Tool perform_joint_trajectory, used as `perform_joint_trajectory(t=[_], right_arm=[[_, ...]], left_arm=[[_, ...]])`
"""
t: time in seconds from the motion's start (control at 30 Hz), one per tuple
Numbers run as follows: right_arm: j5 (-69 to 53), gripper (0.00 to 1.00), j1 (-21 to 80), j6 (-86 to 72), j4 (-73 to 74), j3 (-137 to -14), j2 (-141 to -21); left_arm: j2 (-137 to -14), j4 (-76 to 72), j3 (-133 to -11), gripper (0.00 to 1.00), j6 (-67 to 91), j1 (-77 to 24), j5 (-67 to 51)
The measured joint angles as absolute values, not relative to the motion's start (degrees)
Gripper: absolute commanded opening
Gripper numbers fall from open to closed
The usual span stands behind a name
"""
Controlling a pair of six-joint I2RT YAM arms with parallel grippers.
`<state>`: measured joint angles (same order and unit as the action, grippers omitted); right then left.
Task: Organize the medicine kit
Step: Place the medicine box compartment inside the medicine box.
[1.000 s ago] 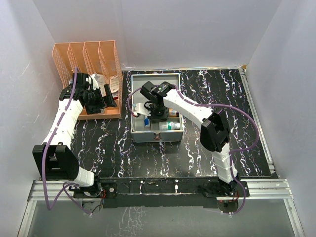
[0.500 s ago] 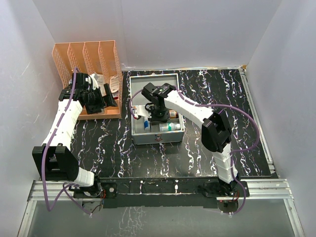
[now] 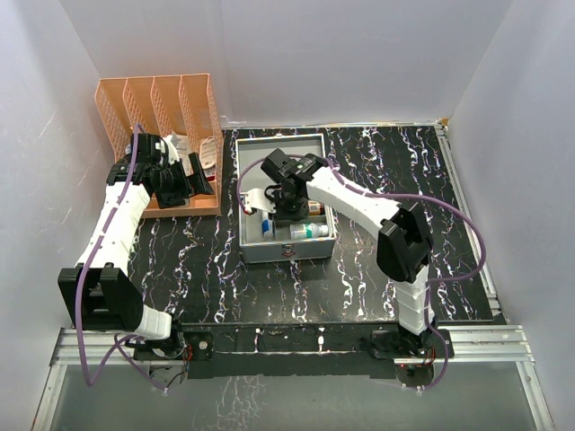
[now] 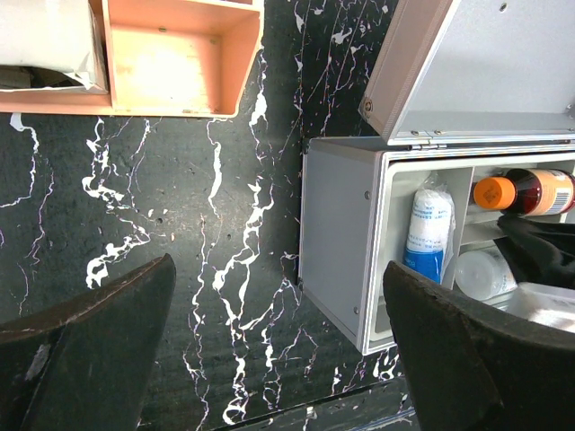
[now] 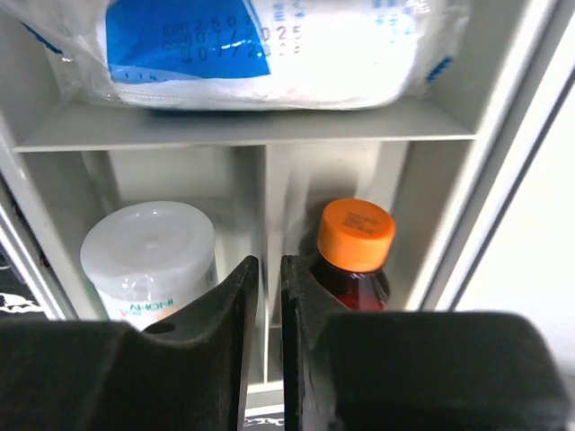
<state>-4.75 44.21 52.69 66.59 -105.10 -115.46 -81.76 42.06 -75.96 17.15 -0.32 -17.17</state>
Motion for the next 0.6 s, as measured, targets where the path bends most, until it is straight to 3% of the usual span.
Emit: perform_joint_trajectory(t=[0.3,0.6], right_arm=[[-5.8,0.17,43.7,52.0,62.2,-105.1,-108.2],[5.4,0.48,40.4,40.9,48.4,-101.3,-98.4]], left_arm=[[-81.8,42.1,-76.0,0.99,16.7,-0.3,-17.1],[-81.8,41.4,-76.4,0.99,16.4,-0.3,-17.1]])
